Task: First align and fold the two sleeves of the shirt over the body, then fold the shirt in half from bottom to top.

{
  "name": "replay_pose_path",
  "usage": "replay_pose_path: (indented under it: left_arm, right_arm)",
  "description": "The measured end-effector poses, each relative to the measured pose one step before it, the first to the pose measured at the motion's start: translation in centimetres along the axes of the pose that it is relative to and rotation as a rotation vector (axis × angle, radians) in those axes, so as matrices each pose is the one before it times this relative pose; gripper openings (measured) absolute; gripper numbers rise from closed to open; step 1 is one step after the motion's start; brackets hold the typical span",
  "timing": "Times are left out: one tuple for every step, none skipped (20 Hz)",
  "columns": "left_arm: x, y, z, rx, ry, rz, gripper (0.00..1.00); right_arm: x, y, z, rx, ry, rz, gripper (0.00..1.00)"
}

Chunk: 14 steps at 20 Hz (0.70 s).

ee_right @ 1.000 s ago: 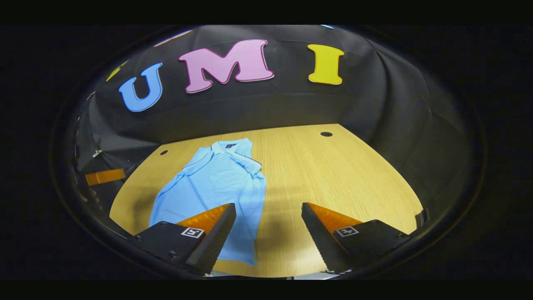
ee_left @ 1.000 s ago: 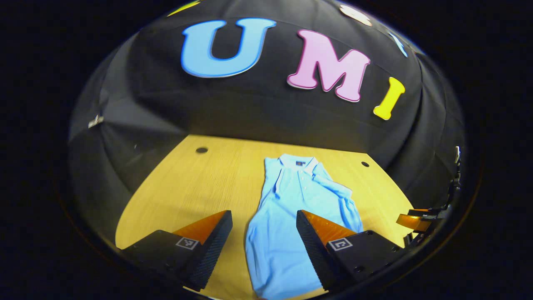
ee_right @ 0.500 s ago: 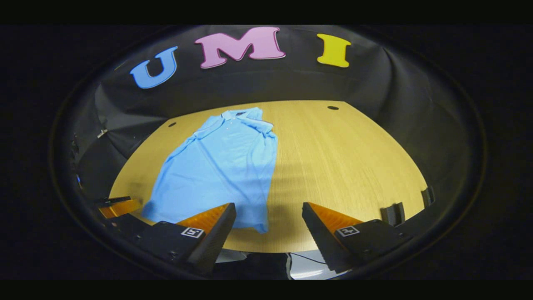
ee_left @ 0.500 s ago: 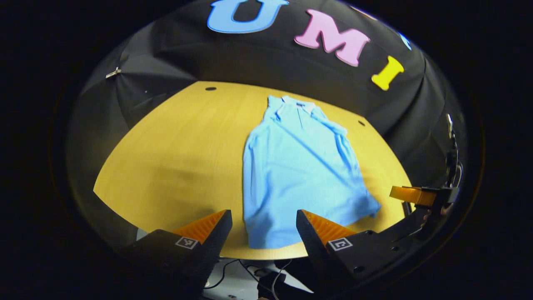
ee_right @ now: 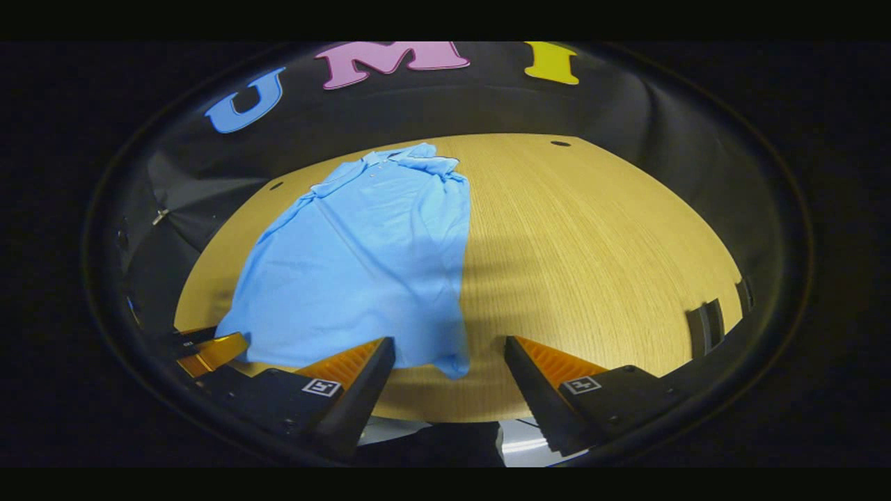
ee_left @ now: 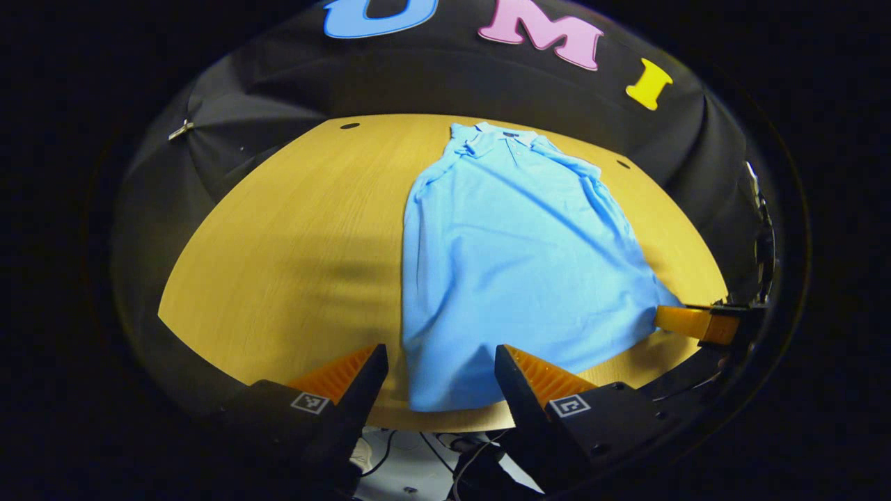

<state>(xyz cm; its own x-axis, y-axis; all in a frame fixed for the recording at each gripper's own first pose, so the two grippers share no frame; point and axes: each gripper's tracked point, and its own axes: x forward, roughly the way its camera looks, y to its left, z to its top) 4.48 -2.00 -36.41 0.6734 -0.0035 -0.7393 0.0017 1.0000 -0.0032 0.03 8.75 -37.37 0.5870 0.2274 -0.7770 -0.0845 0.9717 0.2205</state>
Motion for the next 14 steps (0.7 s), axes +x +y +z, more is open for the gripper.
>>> replay_pose_path:
  left_arm:
    - [0.052,-0.246,-0.069,0.02764,0.00218,0.00637,0.99]
    - [-0.051,-0.615,0.332,0.00277,-0.01774,-0.01045,0.98]
    - [0.088,-0.136,0.019,0.00431,0.00136,0.00531,0.92]
    - [0.105,-0.218,0.173,-0.00349,-0.00534,-0.00422,0.89]
    - [0.261,-0.196,0.082,-0.00397,-0.00111,0.0024,0.86]
    - [0.147,-0.286,-0.032,-0.00148,0.00804,-0.00455,0.83]
    - [-0.071,-0.339,0.017,0.00796,-0.0005,-0.00689,0.75]
    - [0.161,-0.436,0.162,0.01086,0.00118,-0.01221,0.7]
    - [-0.041,-0.418,0.207,0.00328,-0.00097,-0.00915,0.56]
    - [0.075,-0.41,0.139,-0.00097,0.00209,-0.00883,0.42]
    - [0.082,-0.44,0.156,-0.00205,-0.00018,-0.00846,0.28]
    - [0.131,-0.326,0.297,-0.00327,-0.00545,-0.01136,0.21]
    - [0.221,-0.123,0.17,-0.00666,-0.00085,-0.00741,0.12]
    - [-0.011,-0.044,0.162,-0.00598,0.00079,-0.00836,0.1]
  right_arm:
    - [0.145,0.096,0.294,-0.02474,-0.01017,-0.009,0.99]
    - [0.247,0.096,-0.087,-0.02555,0.00776,-0.0105,0.99]
    - [0.117,-0.058,0.143,-0.02794,-0.00565,-0.01458,0.91]
    - [0.151,0.331,0.064,-0.01307,-0.00018,0.00637,0.87]
    - [0.353,0.413,0.073,-0.00337,0.0008,0.00818,0.76]
    - [0.091,0.307,0.066,0.00205,0.00141,0.0032,0.7]
    - [0.174,0.205,0.162,0.00093,0.00268,0.00821,0.54]
    - [0.014,0.337,0.132,0.00337,0.00169,0.01278,0.44]
    - [0.079,0.138,0.033,0.00417,0.00377,0.01022,0.3]
    - [0.109,-0.004,0.178,-0.00524,0.00292,0.00868,0.17]
    - [-0.08,0.12,-0.152,-0.00985,0.00577,0.01223,0.18]
    - [0.032,-0.077,0.167,-0.0013,-0.00579,0.00839,0.19]
    - [0.066,0.051,-0.023,0.00832,0.00348,0.00658,0.05]
    - [-0.025,0.077,0.104,0.00262,-0.00142,0.00708,0.1]
